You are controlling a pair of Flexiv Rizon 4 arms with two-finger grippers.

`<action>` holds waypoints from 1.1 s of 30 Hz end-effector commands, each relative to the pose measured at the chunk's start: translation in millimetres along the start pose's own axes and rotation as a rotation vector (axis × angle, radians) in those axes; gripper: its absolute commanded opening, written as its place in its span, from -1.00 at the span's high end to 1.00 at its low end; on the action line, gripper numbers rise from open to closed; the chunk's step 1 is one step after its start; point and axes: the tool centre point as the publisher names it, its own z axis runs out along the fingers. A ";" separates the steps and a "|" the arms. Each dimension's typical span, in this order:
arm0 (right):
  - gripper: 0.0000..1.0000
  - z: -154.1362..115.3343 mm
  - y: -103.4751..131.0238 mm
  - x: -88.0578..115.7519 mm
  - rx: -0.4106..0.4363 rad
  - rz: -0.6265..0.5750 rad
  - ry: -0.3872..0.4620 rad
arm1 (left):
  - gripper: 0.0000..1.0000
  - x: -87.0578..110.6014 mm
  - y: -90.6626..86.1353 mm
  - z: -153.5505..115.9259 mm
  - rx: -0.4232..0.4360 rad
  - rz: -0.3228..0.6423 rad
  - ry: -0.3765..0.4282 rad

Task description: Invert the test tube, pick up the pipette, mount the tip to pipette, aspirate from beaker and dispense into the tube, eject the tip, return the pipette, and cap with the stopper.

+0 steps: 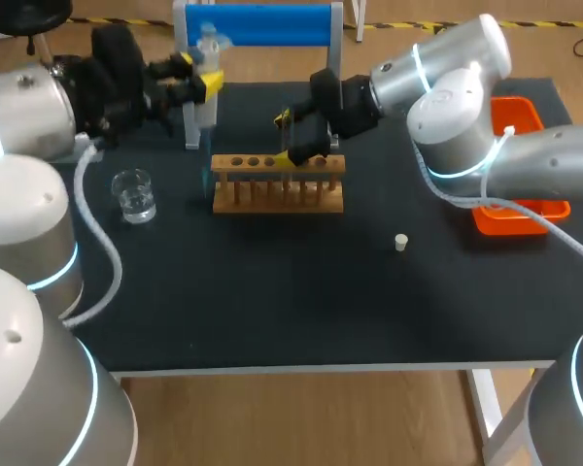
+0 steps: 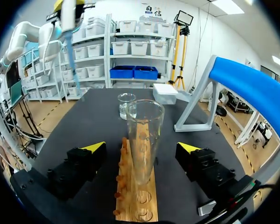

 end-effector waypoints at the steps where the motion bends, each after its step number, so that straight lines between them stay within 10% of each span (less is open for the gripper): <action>1: -1.00 -1.6 0.5 0.0 0.003 0.000 0.003 | 1.00 7.7 15.6 -13.3 0.055 0.009 0.057; 33: -1.00 -1.6 0.5 0.0 0.003 0.000 0.003 | 1.00 68.7 6.6 70.8 0.068 0.028 0.290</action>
